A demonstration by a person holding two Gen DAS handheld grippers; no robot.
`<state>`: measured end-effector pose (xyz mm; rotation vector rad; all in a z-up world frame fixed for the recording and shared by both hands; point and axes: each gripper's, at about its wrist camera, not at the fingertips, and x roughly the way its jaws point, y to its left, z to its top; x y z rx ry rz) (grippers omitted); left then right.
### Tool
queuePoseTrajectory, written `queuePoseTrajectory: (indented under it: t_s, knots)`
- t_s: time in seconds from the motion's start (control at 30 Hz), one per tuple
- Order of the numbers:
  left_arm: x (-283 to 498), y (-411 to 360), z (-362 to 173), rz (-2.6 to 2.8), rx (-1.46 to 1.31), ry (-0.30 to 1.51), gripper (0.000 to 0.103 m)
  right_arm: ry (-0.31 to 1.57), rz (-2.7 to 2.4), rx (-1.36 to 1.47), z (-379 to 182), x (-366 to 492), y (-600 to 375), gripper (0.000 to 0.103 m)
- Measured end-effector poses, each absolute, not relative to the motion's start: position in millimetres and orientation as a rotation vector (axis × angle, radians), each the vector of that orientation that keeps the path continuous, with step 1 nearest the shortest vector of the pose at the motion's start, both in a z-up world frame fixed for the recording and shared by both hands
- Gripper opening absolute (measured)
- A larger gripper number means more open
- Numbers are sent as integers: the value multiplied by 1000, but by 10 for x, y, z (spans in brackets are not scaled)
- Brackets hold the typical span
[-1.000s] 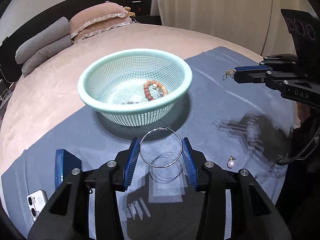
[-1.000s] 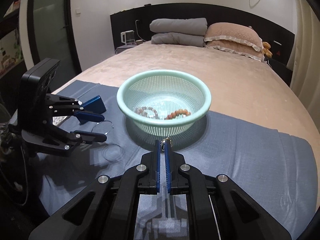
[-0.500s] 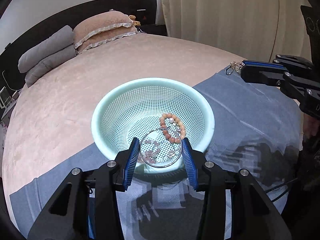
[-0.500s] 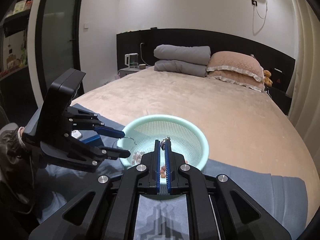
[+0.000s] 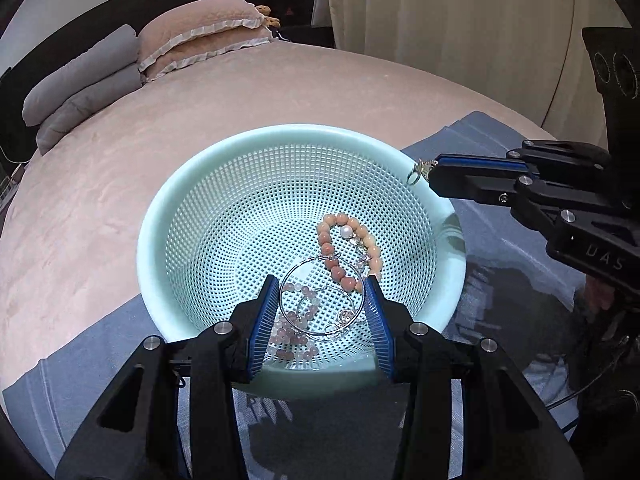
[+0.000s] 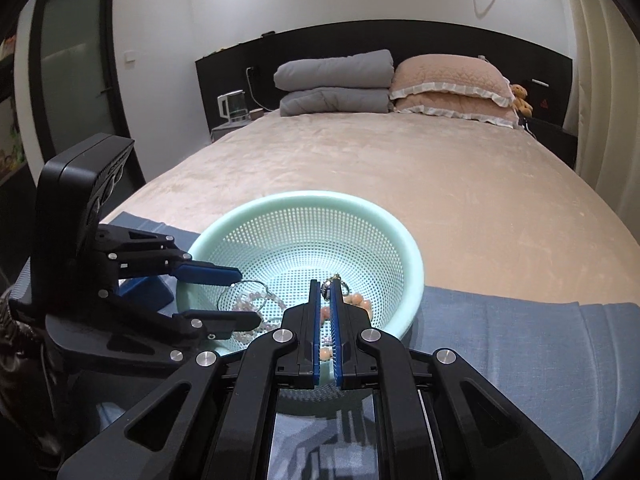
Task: Organize jewelry
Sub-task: 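Open both tools to drop the hoop and charm into the basket, then move both tools down to the pearl earring on the cloth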
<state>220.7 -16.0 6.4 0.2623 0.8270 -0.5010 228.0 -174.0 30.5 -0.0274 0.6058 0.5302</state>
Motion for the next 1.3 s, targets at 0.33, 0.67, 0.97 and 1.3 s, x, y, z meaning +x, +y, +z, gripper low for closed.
queuePoseTrajectory:
  t_s: [0.33, 0.67, 0.97, 1.3]
  knots:
    - [2177, -204, 27, -483, 273, 837, 48, 633, 515, -27, 246, 2283, -1762, 13]
    - [2044, -299, 194, -468, 289, 815, 64, 648, 494, -32, 302, 2156, -1820, 37]
    - [1696, -509, 374, -482, 312, 808, 70, 644, 460, -65, 439, 1819, -1976, 45]
    - [1025, -815, 114, -553, 367, 882, 70, 765, 451, -129, 130, 1279, -2340, 44]
